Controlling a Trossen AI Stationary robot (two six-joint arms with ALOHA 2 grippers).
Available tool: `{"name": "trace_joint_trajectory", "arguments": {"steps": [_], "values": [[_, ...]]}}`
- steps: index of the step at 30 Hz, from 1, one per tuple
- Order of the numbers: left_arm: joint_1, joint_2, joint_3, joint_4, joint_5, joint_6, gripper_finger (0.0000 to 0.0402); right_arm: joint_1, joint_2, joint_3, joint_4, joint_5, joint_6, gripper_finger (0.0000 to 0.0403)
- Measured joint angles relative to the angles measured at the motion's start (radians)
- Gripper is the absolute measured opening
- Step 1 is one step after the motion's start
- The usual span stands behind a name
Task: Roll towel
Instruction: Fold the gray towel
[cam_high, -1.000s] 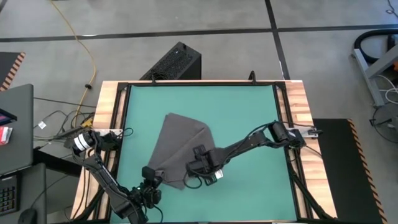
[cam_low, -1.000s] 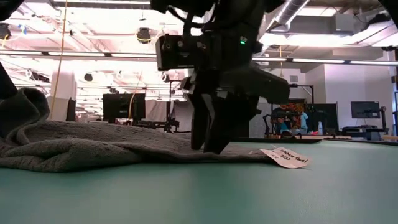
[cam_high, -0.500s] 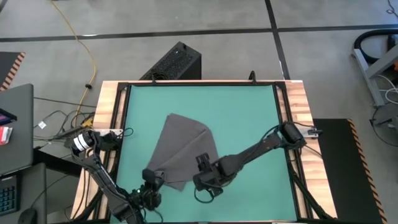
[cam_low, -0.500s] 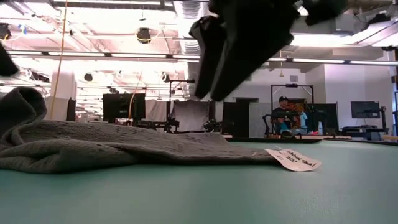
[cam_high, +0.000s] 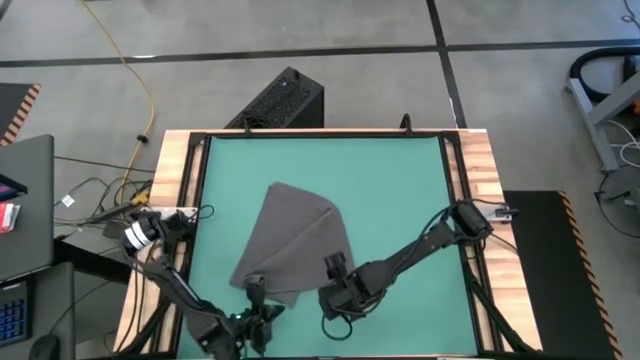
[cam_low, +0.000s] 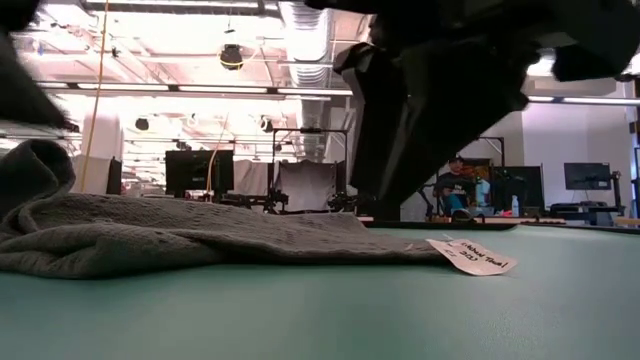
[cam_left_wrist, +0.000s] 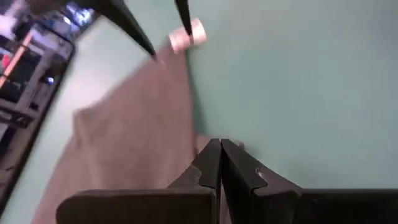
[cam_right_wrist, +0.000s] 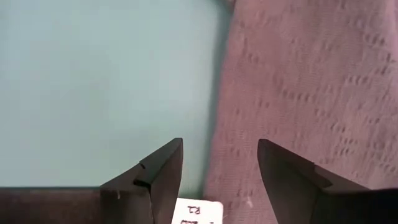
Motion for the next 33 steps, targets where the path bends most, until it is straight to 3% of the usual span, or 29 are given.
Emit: {"name": "trace_joint_trajectory", "arguments": {"steps": [9,19,27,33], "values": [[0.063,0.144,0.091,-0.006,-0.055,0.083,0.0,0.027,0.0,0.0,-0.022,0.007,0.024,0.023],[0.069,0.14,0.09,-0.269,-0.025,-0.226,0.0,0.017,0.0,0.0,-0.03,0.009,0.039,0.023],[0.072,0.14,0.087,-0.237,0.1,-0.195,0.0,0.018,0.003,0.0,-0.042,0.009,0.041,0.0232],[0.066,0.141,0.085,-0.24,0.122,-0.201,0.0,0.008,0.044,0.001,-0.02,0.049,-0.007,0.024]]}}
